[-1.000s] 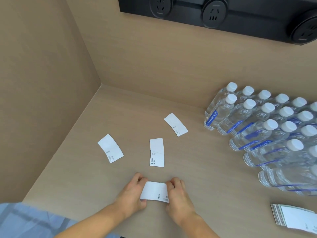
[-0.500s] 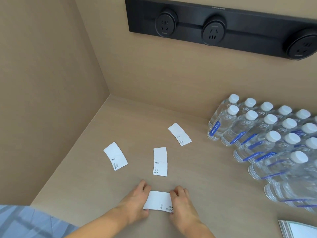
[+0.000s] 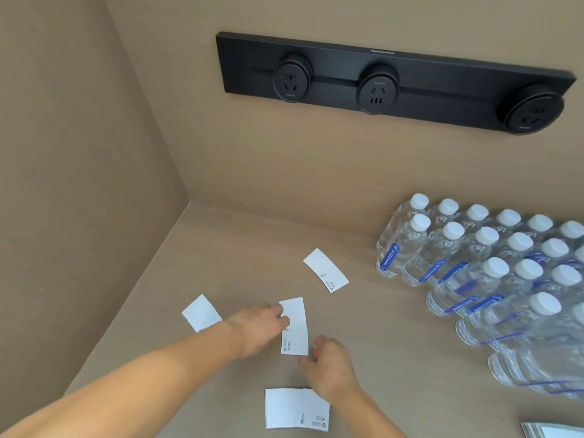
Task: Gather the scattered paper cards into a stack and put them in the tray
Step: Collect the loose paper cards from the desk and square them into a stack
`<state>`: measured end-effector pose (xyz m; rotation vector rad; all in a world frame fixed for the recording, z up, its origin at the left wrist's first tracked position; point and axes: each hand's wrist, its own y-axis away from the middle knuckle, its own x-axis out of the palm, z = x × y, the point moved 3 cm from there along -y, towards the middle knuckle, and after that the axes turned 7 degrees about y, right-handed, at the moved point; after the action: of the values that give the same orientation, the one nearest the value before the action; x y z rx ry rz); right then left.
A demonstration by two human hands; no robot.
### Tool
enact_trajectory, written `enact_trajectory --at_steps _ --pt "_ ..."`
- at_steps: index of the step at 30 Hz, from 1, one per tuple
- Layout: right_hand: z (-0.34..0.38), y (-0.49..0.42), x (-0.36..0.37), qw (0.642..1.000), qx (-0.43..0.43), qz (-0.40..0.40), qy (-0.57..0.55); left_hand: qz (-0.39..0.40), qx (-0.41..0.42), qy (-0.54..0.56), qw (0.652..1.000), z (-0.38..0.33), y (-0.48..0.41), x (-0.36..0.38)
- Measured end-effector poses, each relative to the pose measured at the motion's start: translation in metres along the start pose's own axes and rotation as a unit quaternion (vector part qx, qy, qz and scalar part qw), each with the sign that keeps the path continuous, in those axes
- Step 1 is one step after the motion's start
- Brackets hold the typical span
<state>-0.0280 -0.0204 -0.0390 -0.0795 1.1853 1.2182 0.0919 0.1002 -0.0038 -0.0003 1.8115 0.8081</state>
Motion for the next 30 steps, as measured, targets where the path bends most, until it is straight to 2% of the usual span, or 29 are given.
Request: enact_trajectory --at_steps 7,15,23,30 --pt "0.030 -0.011 0.022 0.994 0.081 -0.074 0.013 -0.006 0.064 -0.060 0.996 -0.001 -0.047 -0.021" --pt "0.034 -0.011 0.051 0.986 0.138 -0.088 0.033 0.054 0.135 -0.107 0.984 0.010 -0.075 -0.009" --pt "0.030 -0.015 0.048 0.987 0.116 -0.097 0.061 0.036 0.126 -0.099 0.986 0.023 -0.072 -0.002" --pt "0.015 -0.019 0.024 0.993 0.012 -0.067 0.093 -0.001 0.061 0.038 0.997 0.031 -0.038 0.007"
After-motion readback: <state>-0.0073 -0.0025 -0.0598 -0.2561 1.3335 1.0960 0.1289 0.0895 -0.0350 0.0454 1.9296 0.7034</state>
